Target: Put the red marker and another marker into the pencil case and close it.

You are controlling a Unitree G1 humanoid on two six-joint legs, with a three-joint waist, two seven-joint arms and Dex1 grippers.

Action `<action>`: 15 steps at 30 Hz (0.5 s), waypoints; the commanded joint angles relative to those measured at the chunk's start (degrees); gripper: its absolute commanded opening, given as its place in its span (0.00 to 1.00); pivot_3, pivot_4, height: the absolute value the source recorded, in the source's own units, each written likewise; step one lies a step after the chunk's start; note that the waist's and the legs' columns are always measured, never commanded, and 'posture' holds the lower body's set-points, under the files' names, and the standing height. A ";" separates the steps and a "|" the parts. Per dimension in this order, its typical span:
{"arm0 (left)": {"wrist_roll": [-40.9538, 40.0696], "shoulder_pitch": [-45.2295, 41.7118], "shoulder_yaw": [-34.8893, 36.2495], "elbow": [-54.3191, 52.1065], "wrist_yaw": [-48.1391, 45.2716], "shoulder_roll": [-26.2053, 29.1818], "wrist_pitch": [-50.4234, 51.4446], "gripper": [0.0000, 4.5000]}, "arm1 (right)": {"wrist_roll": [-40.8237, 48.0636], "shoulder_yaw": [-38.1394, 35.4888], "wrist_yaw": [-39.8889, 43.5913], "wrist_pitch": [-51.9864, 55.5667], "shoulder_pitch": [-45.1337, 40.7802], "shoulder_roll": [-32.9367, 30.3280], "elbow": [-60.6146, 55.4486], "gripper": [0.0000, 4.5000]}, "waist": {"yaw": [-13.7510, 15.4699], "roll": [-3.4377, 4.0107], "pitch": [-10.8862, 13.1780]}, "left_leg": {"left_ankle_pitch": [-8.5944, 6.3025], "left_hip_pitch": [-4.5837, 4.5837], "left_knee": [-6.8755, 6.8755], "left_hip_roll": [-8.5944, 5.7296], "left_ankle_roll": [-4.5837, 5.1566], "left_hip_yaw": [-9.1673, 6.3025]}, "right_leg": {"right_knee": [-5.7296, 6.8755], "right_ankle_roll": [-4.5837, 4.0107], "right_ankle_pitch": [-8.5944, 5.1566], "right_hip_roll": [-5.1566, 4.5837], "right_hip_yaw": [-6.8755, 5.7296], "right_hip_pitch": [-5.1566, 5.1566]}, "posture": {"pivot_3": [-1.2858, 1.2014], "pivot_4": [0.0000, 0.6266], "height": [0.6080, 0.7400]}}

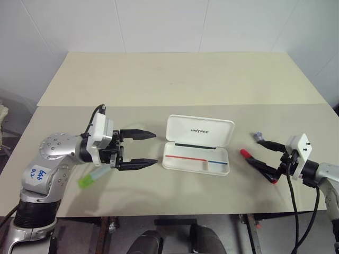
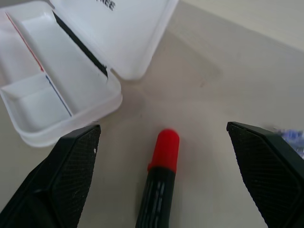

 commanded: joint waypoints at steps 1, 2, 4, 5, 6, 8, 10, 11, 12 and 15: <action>-1.38 -0.34 1.98 0.30 -0.57 1.45 -0.29 0.79 | -0.51 -0.01 0.51 -1.39 0.34 0.13 1.71 1.00 | 0.01 0.01 0.01 | 0.00 0.00 -0.01 0.00 0.00 0.00 | 0.00 0.00 0.00 0.00 0.00 0.00 | 0.52 0.24 1.00; -1.36 -0.32 2.11 0.35 -0.63 1.67 -0.26 0.79 | -0.84 0.09 0.53 -1.78 0.36 0.28 2.64 1.00 | 0.01 0.01 0.01 | 0.00 0.00 -0.02 0.00 0.00 0.00 | 0.00 -0.01 0.00 0.00 -0.01 0.00 | 0.52 0.24 1.00; -1.28 -0.32 2.32 0.45 -0.60 1.91 -0.28 0.79 | -1.46 0.23 0.55 -2.78 0.39 0.74 5.03 1.00 | 0.02 0.01 0.01 | 0.00 0.00 -0.03 0.00 0.01 0.00 | -0.02 -0.01 0.00 0.00 -0.02 0.00 | 0.52 0.24 1.00; -1.38 -0.13 2.61 0.41 -0.65 2.12 -0.28 0.79 | -1.85 0.27 0.32 -3.62 0.59 1.22 6.45 1.00 | 0.01 0.01 0.01 | -0.01 0.00 -0.03 0.00 0.01 0.00 | -0.02 -0.01 0.00 0.00 -0.02 -0.01 | 0.52 0.24 1.00; -1.40 -0.17 2.63 0.49 -0.63 2.21 -0.29 0.79 | -2.17 0.32 0.25 -4.30 0.49 1.52 7.70 1.00 | -0.01 0.01 0.01 | -0.01 0.00 -0.05 0.00 0.01 0.00 | -0.02 -0.01 0.00 0.00 -0.02 -0.01 | 0.52 0.24 1.00; -1.52 0.13 2.82 0.48 -0.68 2.58 -0.40 0.79 | -3.18 0.63 0.02 -5.98 0.44 2.02 10.14 1.00 | -0.13 0.01 0.00 | -0.01 0.00 -0.07 0.00 0.01 0.00 | -0.03 -0.01 0.00 0.00 -0.01 -0.02 | 0.52 0.24 1.00; -1.59 0.21 2.88 0.58 -0.63 2.79 -0.50 0.79 | -3.60 0.83 0.11 -7.01 0.22 2.38 11.94 1.00 | -0.22 0.00 0.00 | -0.01 0.03 -0.07 0.01 0.00 0.00 | -0.03 -0.01 0.00 0.01 -0.02 -0.01 | 0.52 0.24 1.00; -1.68 0.22 2.93 0.67 -0.67 2.89 -0.51 0.79 | -3.95 0.90 0.01 -7.79 0.12 2.54 12.81 0.96 | -0.28 0.00 0.00 | -0.01 0.04 -0.07 0.01 0.00 0.01 | -0.03 -0.01 0.00 0.01 0.00 -0.01 | 0.52 0.24 1.00; -1.69 0.23 3.04 0.90 -0.87 3.06 -0.66 0.80 | -4.26 0.93 -0.05 -8.78 0.18 2.78 13.67 0.91 | -0.30 0.00 0.00 | -0.02 0.05 -0.07 0.01 -0.01 0.01 | -0.02 -0.01 0.00 0.02 0.00 0.00 | 0.52 0.24 1.00; -1.65 0.05 3.10 1.57 -1.26 3.27 -0.99 0.80 | -4.67 1.00 -0.22 -10.90 -0.03 3.16 15.31 0.71 | -0.23 -0.01 -0.01 | -0.03 0.07 -0.05 0.04 -0.03 0.00 | -0.02 -0.02 0.01 0.04 -0.01 0.03 | 0.52 0.24 1.00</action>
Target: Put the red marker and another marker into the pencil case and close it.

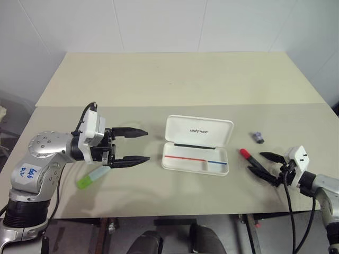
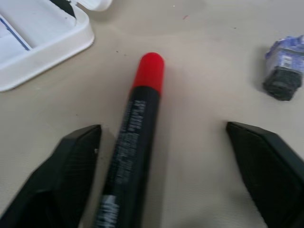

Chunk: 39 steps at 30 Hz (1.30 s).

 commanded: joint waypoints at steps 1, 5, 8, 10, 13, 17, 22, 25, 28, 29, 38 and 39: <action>-1.17 -0.36 1.87 0.01 -0.67 0.85 -1.01 0.80 | -1.19 0.38 -0.29 -1.89 0.24 0.49 2.41 0.64 | -0.05 0.00 0.00 | 0.00 0.01 0.00 0.00 0.00 0.00 | 0.00 -0.01 0.01 0.00 0.00 0.02 | 0.52 0.24 1.00; -0.63 -0.68 1.54 1.04 -1.33 0.59 -1.64 0.80 | -0.99 0.41 0.22 -4.36 -0.59 0.87 3.34 0.40 | -0.43 -0.24 -0.13 | 0.00 0.09 0.13 0.00 0.00 0.04 | -0.06 -0.25 0.16 0.09 0.01 0.17 | 0.52 0.24 1.00; -0.11 -0.70 1.29 2.17 -1.92 0.48 -2.57 0.80 | -0.70 0.46 0.45 -6.07 -0.97 1.30 2.77 0.19 | -0.79 -0.14 -0.07 | 0.00 0.19 0.14 0.00 0.01 0.19 | -0.10 -0.38 0.25 0.38 0.06 0.24 | 0.52 0.24 1.00; 0.30 -0.56 1.11 2.95 -2.17 0.47 -3.43 0.80 | -0.12 0.29 0.65 -7.23 -1.47 1.54 1.54 0.14 | -0.90 -0.06 -0.02 | 0.00 0.35 0.12 0.03 0.01 0.24 | -0.13 -0.38 0.25 0.42 0.08 0.39 | 0.52 0.24 1.00; 0.93 0.14 1.20 3.80 -2.48 0.54 -4.66 0.80 | 1.51 -0.03 1.91 -7.11 -2.51 0.91 -1.83 0.14 | -1.04 0.24 0.15 | -0.04 0.60 -0.02 0.14 -0.03 0.24 | -0.16 -0.38 0.25 0.51 0.12 0.53 | 0.52 0.24 1.00; 1.64 1.13 1.58 4.87 -2.57 0.79 -5.99 0.80 | 2.99 -0.06 4.05 -5.98 -4.42 -0.47 -5.79 0.14 | -1.15 0.36 0.22 | -0.17 0.68 -0.24 0.57 -0.25 0.29 | -0.25 -0.40 0.24 0.60 0.10 0.50 | 0.52 0.24 1.00; 2.68 2.63 2.53 6.39 -2.13 1.05 -7.88 0.80 | 5.39 1.87 7.22 -2.69 -7.93 -1.00 -11.85 0.14 | -1.15 0.39 0.24 | -0.23 0.67 -0.48 0.82 -0.37 0.31 | -0.21 -0.56 0.15 0.76 0.03 0.28 | 0.52 0.24 1.00; 3.02 3.96 3.30 6.70 -1.70 1.06 -8.83 0.80 | 6.40 4.67 8.54 -0.06 -10.36 -0.34 -17.01 0.14 | -1.19 0.38 0.24 | -0.24 0.58 -0.52 0.83 -0.37 0.37 | -0.21 -0.58 0.14 0.76 0.04 0.13 | 0.52 0.24 1.00; 3.32 5.25 3.90 6.30 -1.12 0.90 -9.30 0.80 | 7.14 8.24 8.88 3.31 -12.20 1.11 -21.24 0.14 | -1.16 0.36 0.23 | -0.25 0.53 -0.53 0.83 -0.36 0.47 | -0.18 -0.58 0.14 0.74 0.04 0.04 | 0.52 0.24 1.00; 3.37 5.54 4.00 6.20 -0.96 0.88 -9.41 0.80 | 7.27 9.09 9.00 4.20 -12.50 1.42 -22.14 0.14 | -1.16 0.34 0.22 | -0.25 0.53 -0.54 0.83 -0.36 0.47 | -0.19 -0.58 0.14 0.74 0.03 0.03 | 0.52 0.24 1.00; 3.90 8.14 4.52 5.00 1.24 0.71 -10.04 0.80 | 0.06 22.25 8.83 5.14 -19.62 8.06 -22.48 0.14 | -1.23 0.29 0.24 | -0.28 0.47 -0.52 0.81 -0.31 0.56 | -0.11 -0.59 0.15 0.72 0.02 -0.10 | 0.52 0.24 1.00; 3.91 8.14 4.40 4.90 1.43 0.68 -9.99 0.80 | -1.25 23.30 8.61 4.48 -20.47 8.62 -21.55 0.14 | -1.20 0.29 0.24 | -0.28 0.46 -0.52 0.82 -0.31 0.57 | -0.10 -0.59 0.15 0.72 0.01 -0.13 | 0.52 0.24 1.00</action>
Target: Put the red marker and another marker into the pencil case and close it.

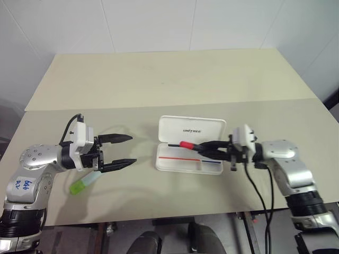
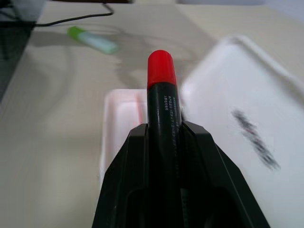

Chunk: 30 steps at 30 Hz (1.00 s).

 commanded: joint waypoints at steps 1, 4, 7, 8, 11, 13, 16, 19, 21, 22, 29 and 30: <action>0.06 0.68 1.37 -2.05 0.81 0.49 -0.94 0.80 | -3.92 2.80 0.03 -3.12 -3.37 1.37 1.46 0.14 | 0.03 0.00 0.00 | 0.00 0.01 0.00 0.00 0.00 0.00 | 0.03 0.00 0.00 0.00 -0.02 0.00 | 0.52 0.24 1.00; 0.10 0.89 0.95 -2.53 1.29 0.28 -0.83 0.80 | -6.68 4.86 -0.01 -4.95 -5.87 2.95 5.39 0.14 | 0.03 -0.03 -0.01 | 0.00 0.01 0.01 -0.01 0.00 0.01 | 0.03 -0.02 0.01 0.00 -0.07 -0.01 | 0.52 0.24 1.00; 0.07 0.61 0.48 -2.72 1.60 0.11 -0.64 0.80 | -9.51 6.11 -0.11 -7.68 -8.47 4.01 9.91 0.14 | 0.01 -0.03 -0.02 | -0.01 0.02 0.01 -0.02 0.02 0.01 | 0.07 -0.04 0.03 0.00 -0.11 -0.02 | 0.52 0.24 1.00; 0.06 0.53 0.39 -2.75 1.69 0.06 -0.62 0.80 | -10.18 6.52 0.25 -8.40 -9.17 4.17 11.17 0.14 | -0.02 -0.03 -0.02 | -0.01 0.01 0.01 -0.02 0.02 0.01 | 0.07 -0.05 0.03 0.00 -0.12 -0.03 | 0.52 0.24 1.00; 0.00 0.49 0.36 -2.81 1.87 -0.01 -0.65 0.80 | -11.36 6.78 0.34 -10.19 -10.50 4.52 13.75 0.14 | -0.14 -0.03 -0.02 | -0.01 0.03 -0.02 -0.01 0.03 0.04 | 0.06 -0.05 0.03 0.00 -0.16 -0.06 | 0.52 0.24 1.00; 0.08 0.33 0.21 -2.80 2.11 -0.07 -0.67 0.80 | -12.10 6.53 0.09 -11.36 -11.00 4.44 15.23 0.14 | -0.20 -0.02 -0.02 | -0.02 0.04 -0.02 0.00 0.03 0.04 | 0.07 -0.06 0.03 0.01 -0.17 -0.06 | 0.52 0.24 1.00; -0.01 0.42 0.19 -3.04 2.49 -0.15 -0.61 0.80 | -12.52 5.68 -0.74 -13.02 -11.21 4.35 16.00 0.31 | -0.26 -0.03 -0.01 | -0.02 0.05 -0.02 -0.01 0.03 0.06 | 0.06 -0.06 0.03 0.01 -0.16 -0.06 | 0.52 0.24 1.00; -0.07 0.62 0.07 -3.27 2.86 -0.25 -0.63 0.80 | -11.08 5.00 -1.26 -11.78 -11.00 4.88 14.67 0.52 | -0.29 -0.02 -0.01 | -0.02 0.05 -0.02 0.00 0.02 0.06 | 0.07 -0.06 0.03 0.01 -0.16 -0.06 | 0.52 0.24 1.00; -0.09 0.69 -0.02 -3.37 3.08 -0.34 -0.60 0.80 | -9.93 5.06 -0.70 -10.05 -10.71 4.88 13.08 0.71 | -0.31 -0.02 -0.01 | -0.02 0.06 -0.01 0.00 0.01 0.06 | 0.07 -0.06 0.03 0.01 -0.14 -0.05 | 0.52 0.24 1.00; -0.10 0.82 -0.05 -3.53 3.23 -0.41 -0.57 0.80 | -9.29 4.94 -0.68 -9.57 -10.46 4.96 11.87 0.76 | -0.30 -0.02 -0.01 | -0.02 0.06 -0.01 0.00 0.01 0.06 | 0.07 -0.06 0.03 0.01 -0.14 -0.05 | 0.52 0.24 1.00; -0.57 2.59 0.95 -5.37 4.92 -0.60 0.22 0.80 | 4.60 1.56 0.07 4.80 -7.71 5.46 -1.87 0.99 | -0.21 -0.02 -0.01 | -0.03 0.04 -0.03 0.03 0.01 0.06 | 0.06 -0.06 0.03 0.02 -0.13 -0.06 | 0.52 0.24 1.00; -0.63 3.15 1.22 -5.87 5.45 -0.64 0.35 0.80 | 6.54 0.88 0.00 6.84 -7.33 5.23 -3.79 0.99 | -0.18 -0.02 -0.01 | -0.04 0.05 -0.02 0.03 0.02 0.05 | 0.07 -0.06 0.03 0.01 -0.13 -0.06 | 0.52 0.24 1.00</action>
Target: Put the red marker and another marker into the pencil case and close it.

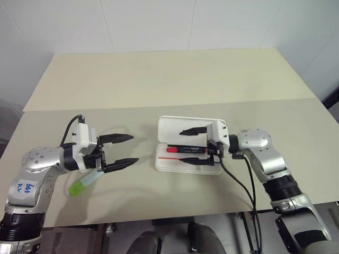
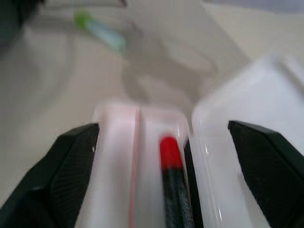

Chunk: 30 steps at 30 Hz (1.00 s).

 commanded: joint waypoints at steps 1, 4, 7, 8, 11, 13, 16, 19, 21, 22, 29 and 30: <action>-0.67 2.24 2.13 -3.80 2.00 -0.18 0.10 0.80 | 8.84 -3.95 0.14 8.28 0.98 -0.93 -8.73 0.99 | 0.07 0.00 0.00 | -0.02 0.00 0.01 0.00 0.02 0.00 | 0.00 0.00 0.00 0.00 0.00 0.00 | 0.52 0.24 1.00; 0.56 7.37 5.40 -6.87 6.52 -1.26 -0.68 0.80 | 13.80 -6.68 0.20 14.24 1.91 -3.75 -14.40 0.99 | 0.18 0.03 0.02 | -0.08 0.00 0.00 -0.01 0.10 0.00 | -0.01 -0.01 0.01 -0.01 0.03 0.00 | 0.52 0.24 1.00; 0.86 15.15 10.46 -10.40 10.45 -3.45 -1.44 0.80 | 16.26 -9.32 -0.02 17.22 1.05 -6.24 -15.86 0.99 | 0.20 0.02 0.02 | -0.13 -0.02 -0.02 -0.01 0.12 0.01 | -0.08 -0.01 0.00 0.00 0.03 0.00 | 0.52 0.24 1.00; 0.86 17.63 11.94 -11.43 11.41 -4.14 -1.62 0.80 | 16.75 -10.12 0.00 17.82 0.54 -6.89 -15.84 0.99 | 0.19 0.02 0.02 | -0.14 -0.01 -0.04 -0.01 0.14 0.05 | -0.10 -0.01 0.00 0.00 0.04 0.00 | 0.52 0.24 1.00; 1.57 24.02 15.86 -12.39 12.50 -5.74 -3.51 0.80 | 16.94 -11.97 -0.05 18.01 -1.01 -8.02 -14.97 0.99 | 0.34 0.01 0.02 | -0.17 0.06 -0.12 0.02 0.16 0.24 | -0.17 -0.01 0.00 -0.01 0.08 0.00 | 0.52 0.24 1.00; 2.21 27.92 18.98 -11.03 12.87 -6.86 -5.56 0.80 | 15.68 -13.16 1.05 16.30 -1.98 -9.08 -12.27 0.99 | 0.40 0.00 0.03 | -0.18 0.04 -0.09 0.06 0.14 0.29 | -0.21 -0.02 0.00 0.00 0.07 0.02 | 0.52 0.24 1.00; 3.68 31.48 22.38 -5.93 12.08 -7.60 -9.21 0.80 | 8.98 -12.26 6.21 5.32 -1.30 -11.56 -6.58 0.99 | 0.81 -0.09 -0.03 | -0.19 0.09 -0.02 0.08 0.13 0.39 | -0.26 -0.02 0.00 -0.01 0.05 0.12 | 0.52 0.24 1.00; 5.00 32.97 23.93 0.23 10.47 -7.12 -12.73 0.80 | 7.25 -12.01 10.77 -1.39 -0.47 -12.44 -2.80 0.99 | 1.04 -0.11 -0.04 | -0.19 0.12 0.01 0.07 0.13 0.50 | -0.32 -0.02 0.00 -0.03 0.03 0.17 | 0.52 0.24 1.00; 5.56 32.94 24.22 4.47 9.16 -6.46 -14.63 0.80 | 7.01 -11.38 14.03 -2.95 0.27 -13.38 -2.09 0.99 | 0.93 -0.09 -0.02 | -0.19 0.13 0.00 0.09 0.14 0.54 | -0.31 -0.02 0.00 -0.03 0.04 0.15 | 0.52 0.24 1.00; 5.69 32.71 24.14 6.07 8.65 -6.21 -15.35 0.80 | 6.78 -11.16 15.03 -3.51 0.53 -13.64 -1.87 0.99 | 0.85 -0.09 -0.02 | -0.19 0.13 -0.01 0.09 0.14 0.55 | -0.29 -0.02 0.00 -0.04 0.03 0.14 | 0.52 0.24 1.00; 6.73 29.04 20.30 14.55 4.21 -3.99 -17.24 0.80 | 5.51 -10.15 18.31 -6.34 1.44 -15.10 -0.60 0.99 | 0.40 -0.08 -0.02 | -0.23 0.12 -0.04 0.14 0.14 0.52 | -0.27 -0.03 0.00 -0.03 -0.01 0.11 | 0.52 0.24 1.00; 6.91 28.27 19.83 15.60 3.94 -3.88 -17.49 0.80 | 5.52 -10.12 18.29 -6.38 1.45 -15.21 -0.54 0.99 | 0.38 -0.06 -0.01 | -0.24 0.13 -0.04 0.14 0.15 0.54 | -0.25 -0.03 0.00 -0.04 0.00 0.11 | 0.52 0.24 1.00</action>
